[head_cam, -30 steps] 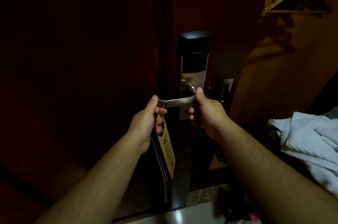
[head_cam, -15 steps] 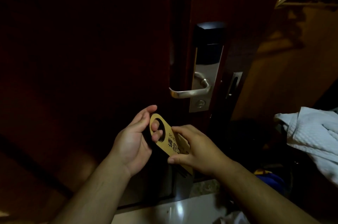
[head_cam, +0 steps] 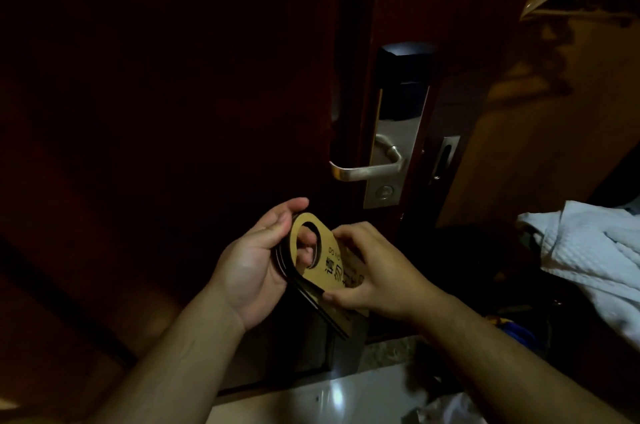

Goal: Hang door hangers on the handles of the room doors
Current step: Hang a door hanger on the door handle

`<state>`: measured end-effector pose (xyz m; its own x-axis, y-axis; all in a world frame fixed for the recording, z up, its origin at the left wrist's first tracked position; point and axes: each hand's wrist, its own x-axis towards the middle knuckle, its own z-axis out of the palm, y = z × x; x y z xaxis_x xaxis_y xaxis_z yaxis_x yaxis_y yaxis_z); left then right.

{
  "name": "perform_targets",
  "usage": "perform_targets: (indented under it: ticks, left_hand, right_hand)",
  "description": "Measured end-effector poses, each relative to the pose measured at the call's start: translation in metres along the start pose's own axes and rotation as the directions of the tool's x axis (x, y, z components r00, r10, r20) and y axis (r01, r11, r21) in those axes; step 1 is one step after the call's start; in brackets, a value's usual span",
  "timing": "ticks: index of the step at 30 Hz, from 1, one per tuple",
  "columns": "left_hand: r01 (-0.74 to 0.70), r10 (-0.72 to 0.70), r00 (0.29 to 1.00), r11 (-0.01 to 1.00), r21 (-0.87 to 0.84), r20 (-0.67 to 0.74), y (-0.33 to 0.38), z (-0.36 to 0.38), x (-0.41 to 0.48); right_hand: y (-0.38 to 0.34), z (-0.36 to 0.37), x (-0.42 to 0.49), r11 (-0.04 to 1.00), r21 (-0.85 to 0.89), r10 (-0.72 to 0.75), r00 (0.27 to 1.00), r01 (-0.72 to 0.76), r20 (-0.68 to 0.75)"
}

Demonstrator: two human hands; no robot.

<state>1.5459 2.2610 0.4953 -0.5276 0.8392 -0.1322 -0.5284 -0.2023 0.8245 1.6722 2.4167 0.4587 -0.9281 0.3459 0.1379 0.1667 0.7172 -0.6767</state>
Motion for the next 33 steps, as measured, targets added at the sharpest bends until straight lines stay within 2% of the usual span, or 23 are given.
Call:
perform_targets:
  ticks: [6, 13, 15, 18, 22, 33]
  left_hand:
    - [-0.042, 0.056, 0.99, 0.992, 0.117, -0.126, -0.001, -0.009, 0.004]
    - [-0.056, 0.102, 0.957, 0.983, 0.174, -0.271, -0.004, -0.023, 0.01]
    - [-0.051, 0.104, 0.952, 0.981, 0.187, -0.288, -0.004, -0.023, 0.011]
    - [-0.048, 0.105, 0.949, 0.98, 0.195, -0.296, -0.003, -0.025, 0.012]
    - [-0.053, 0.11, 0.952, 0.978, 0.199, -0.285, -0.003, -0.026, 0.014]
    - [-0.027, 0.077, 0.98, 0.966, 0.259, -0.182, -0.001, -0.006, 0.031]
  right_hand:
    - [-0.001, -0.008, -0.005, 0.99, 0.107, 0.091, 0.995, -0.086, -0.042]
    - [-0.007, -0.008, 0.006, 0.964, 0.241, 0.189, 0.933, -0.116, -0.307]
    - [-0.009, -0.006, 0.013, 0.966, 0.231, 0.195, 0.916, -0.117, -0.351]
    - [-0.009, -0.002, 0.023, 0.984, 0.147, 0.157, 0.891, -0.102, -0.427]
    - [-0.004, 0.0, 0.03, 0.981, 0.132, 0.186, 0.872, -0.141, -0.453]
    - [0.024, -0.03, 0.03, 0.894, 0.354, 0.431, 0.749, -0.276, -0.504]
